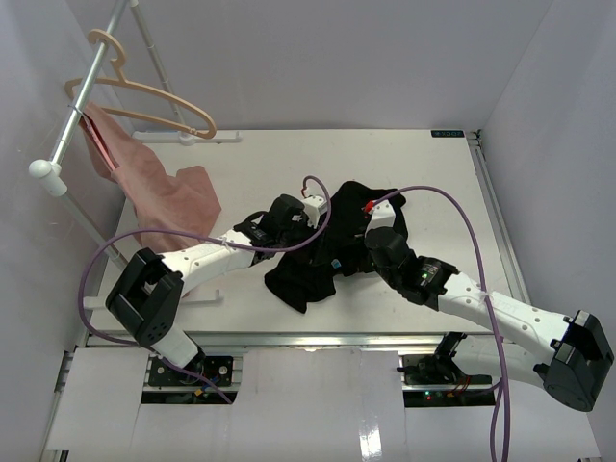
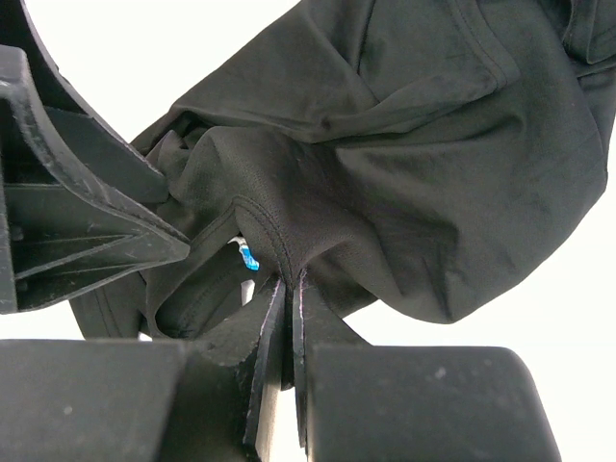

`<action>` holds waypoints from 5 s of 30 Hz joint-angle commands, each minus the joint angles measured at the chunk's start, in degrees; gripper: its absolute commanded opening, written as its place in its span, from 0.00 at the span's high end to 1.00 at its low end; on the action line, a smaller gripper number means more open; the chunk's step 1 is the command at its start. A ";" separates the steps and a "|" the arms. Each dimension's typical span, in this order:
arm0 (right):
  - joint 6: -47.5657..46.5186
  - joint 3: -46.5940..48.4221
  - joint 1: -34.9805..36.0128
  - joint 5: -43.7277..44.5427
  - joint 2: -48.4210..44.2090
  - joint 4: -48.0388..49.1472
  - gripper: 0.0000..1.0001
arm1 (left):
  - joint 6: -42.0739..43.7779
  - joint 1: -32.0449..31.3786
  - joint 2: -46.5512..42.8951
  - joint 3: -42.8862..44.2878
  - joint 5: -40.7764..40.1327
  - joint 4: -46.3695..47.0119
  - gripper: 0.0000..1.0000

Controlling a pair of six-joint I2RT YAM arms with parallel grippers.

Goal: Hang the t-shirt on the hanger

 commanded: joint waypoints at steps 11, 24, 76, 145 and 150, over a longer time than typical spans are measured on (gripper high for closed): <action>-0.50 -0.58 -0.31 0.27 -2.28 2.98 0.92 | -1.25 -4.51 1.47 3.87 -11.71 -6.18 0.43; -0.59 -0.76 -0.35 0.45 -2.46 3.03 0.92 | -3.15 -4.59 0.74 3.58 -14.09 -6.36 1.00; -1.75 -1.75 -0.49 -0.92 -4.24 3.34 0.77 | -13.26 -13.47 -9.50 -0.02 -30.08 -10.13 1.00; -3.21 0.06 0.88 18.42 4.91 2.26 0.77 | -13.73 -13.47 -14.64 0.04 -30.49 -11.53 1.00; -4.02 0.00 0.91 17.62 5.86 3.38 0.76 | -13.68 -13.47 -14.28 0.33 -30.17 -11.51 1.00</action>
